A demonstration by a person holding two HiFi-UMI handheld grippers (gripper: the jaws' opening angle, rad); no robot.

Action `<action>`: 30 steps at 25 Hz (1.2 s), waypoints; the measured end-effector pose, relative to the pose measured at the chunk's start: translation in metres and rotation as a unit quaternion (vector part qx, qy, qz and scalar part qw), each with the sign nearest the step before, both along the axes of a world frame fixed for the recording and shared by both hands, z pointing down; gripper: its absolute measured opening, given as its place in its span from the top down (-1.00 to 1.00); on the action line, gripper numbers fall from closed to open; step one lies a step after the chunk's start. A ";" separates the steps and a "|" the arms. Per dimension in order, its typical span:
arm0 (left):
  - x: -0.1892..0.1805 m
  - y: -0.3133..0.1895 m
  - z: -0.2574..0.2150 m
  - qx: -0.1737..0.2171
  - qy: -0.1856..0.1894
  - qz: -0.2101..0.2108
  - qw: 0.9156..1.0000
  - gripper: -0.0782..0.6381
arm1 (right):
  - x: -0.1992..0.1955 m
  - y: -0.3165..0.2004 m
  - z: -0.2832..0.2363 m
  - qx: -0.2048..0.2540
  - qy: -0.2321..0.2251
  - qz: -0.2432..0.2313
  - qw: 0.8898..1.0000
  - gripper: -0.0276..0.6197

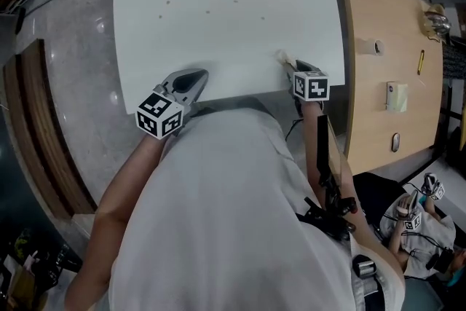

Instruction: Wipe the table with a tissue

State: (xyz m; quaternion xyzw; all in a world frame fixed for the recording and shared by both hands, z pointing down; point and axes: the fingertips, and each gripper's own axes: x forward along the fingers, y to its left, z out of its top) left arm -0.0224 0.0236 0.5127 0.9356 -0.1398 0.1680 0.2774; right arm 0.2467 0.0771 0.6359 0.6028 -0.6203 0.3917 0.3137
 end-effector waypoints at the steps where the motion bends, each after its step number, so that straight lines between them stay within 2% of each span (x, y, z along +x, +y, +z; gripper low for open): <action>1: 0.000 0.000 0.000 0.001 -0.001 0.000 1.000 0.76 | 0.002 -0.001 -0.001 0.000 -0.001 0.012 1.000 0.57; 4: -0.004 -0.001 0.000 0.000 -0.003 -0.004 1.000 0.76 | -0.015 -0.001 0.000 0.002 0.009 -0.003 1.000 0.57; 9: -0.016 0.003 0.005 -0.005 -0.008 -0.011 1.000 0.76 | -0.097 0.009 0.004 0.007 -0.005 -0.089 0.996 0.57; 14: -0.033 0.003 0.005 -0.004 -0.011 -0.012 1.000 0.76 | -0.170 -0.012 0.002 0.027 0.013 -0.198 0.980 0.57; 21: -0.061 0.001 0.005 -0.001 -0.021 -0.015 1.000 0.76 | -0.229 -0.062 0.000 0.041 0.029 -0.259 0.965 0.57; 25: -0.062 0.003 0.007 -0.002 -0.018 -0.010 1.000 0.76 | -0.247 -0.043 -0.001 0.032 0.014 -0.322 0.946 0.57; 27: -0.057 0.003 0.007 -0.003 -0.013 -0.006 1.000 0.76 | -0.236 -0.021 -0.001 0.024 0.017 -0.337 0.941 0.57; 30: -0.047 0.003 0.006 -0.004 -0.007 0.003 1.000 0.76 | -0.188 0.007 0.001 0.014 0.025 -0.291 0.956 0.57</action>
